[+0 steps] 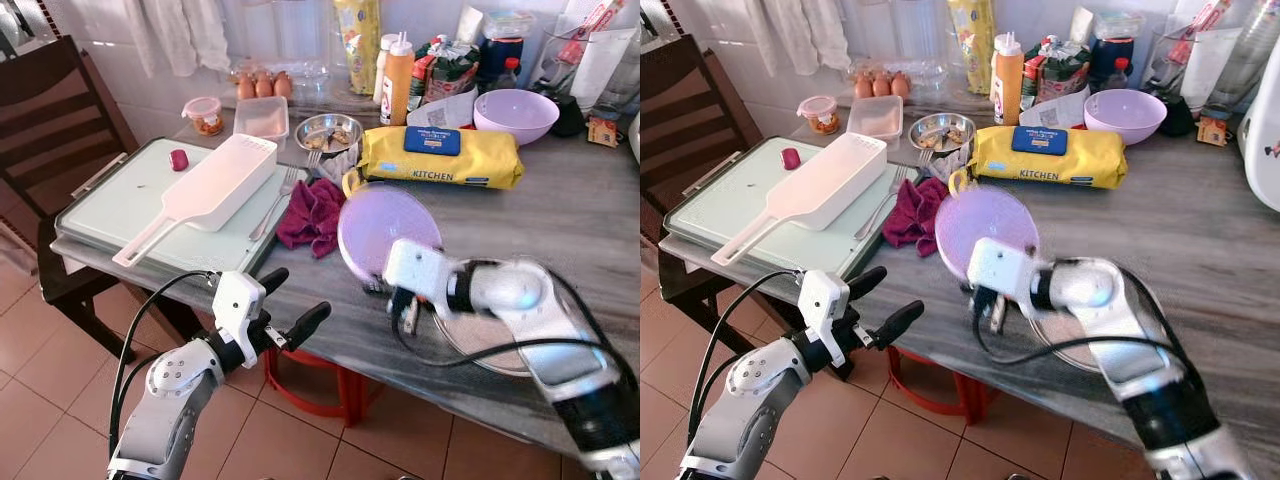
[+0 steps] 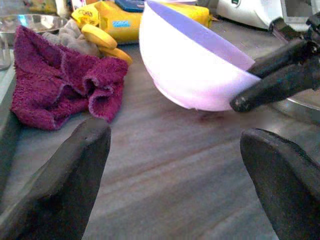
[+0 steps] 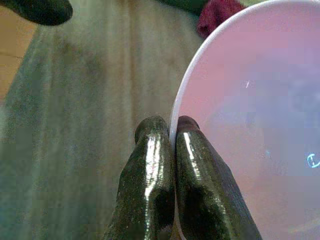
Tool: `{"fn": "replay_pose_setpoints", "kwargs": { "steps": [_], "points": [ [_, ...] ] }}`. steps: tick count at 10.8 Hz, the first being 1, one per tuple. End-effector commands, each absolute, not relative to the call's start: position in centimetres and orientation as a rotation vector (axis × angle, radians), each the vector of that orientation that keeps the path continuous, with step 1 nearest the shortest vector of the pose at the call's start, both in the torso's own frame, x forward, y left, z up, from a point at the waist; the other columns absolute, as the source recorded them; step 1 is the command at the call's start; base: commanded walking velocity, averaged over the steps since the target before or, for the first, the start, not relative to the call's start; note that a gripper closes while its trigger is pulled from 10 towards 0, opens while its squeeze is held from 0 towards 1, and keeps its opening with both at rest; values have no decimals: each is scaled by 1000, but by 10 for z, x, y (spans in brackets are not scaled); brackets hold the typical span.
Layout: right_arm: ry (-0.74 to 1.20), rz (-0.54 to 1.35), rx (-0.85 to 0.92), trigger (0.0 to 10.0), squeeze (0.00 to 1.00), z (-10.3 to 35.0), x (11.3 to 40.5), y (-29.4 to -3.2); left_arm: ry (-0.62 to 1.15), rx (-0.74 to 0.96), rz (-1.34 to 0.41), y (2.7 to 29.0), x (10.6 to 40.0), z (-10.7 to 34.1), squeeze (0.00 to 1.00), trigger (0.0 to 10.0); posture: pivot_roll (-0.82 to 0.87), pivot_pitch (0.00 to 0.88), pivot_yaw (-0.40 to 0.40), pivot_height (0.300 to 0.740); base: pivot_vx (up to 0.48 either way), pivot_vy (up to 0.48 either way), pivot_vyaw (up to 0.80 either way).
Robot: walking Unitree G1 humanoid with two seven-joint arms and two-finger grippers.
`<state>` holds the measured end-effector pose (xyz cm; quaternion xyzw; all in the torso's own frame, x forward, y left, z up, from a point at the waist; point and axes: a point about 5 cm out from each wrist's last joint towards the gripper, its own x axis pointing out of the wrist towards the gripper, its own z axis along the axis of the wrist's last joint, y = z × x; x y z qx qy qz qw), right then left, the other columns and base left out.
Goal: Setting the table
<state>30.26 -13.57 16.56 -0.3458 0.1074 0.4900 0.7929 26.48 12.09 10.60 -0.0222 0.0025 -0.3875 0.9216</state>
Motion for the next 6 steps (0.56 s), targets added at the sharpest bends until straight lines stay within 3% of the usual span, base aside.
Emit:
{"fn": "replay_pose_setpoints", "kwargs": {
  "steps": [1,2,3,6],
  "points": [
    [195,1072,-767,1098,0,174,300,-129,12,-34,-789,124,266,105,0,10000,-93,74,94,740,0,0,0],
    [200,1075,-773,4078,0,175,299,-129,14,-32,-790,124,266,104,0,10000,-93,75,93,740,0,0,0],
    [206,1073,-776,10000,1000,175,299,-130,15,-31,-790,123,266,104,0,10000,-94,75,93,740,0,0,0],
    [193,1026,-777,10000,1000,177,303,-133,16,-34,-790,122,266,103,0,10000,-97,75,92,740,0,0,0]
  ]
}}
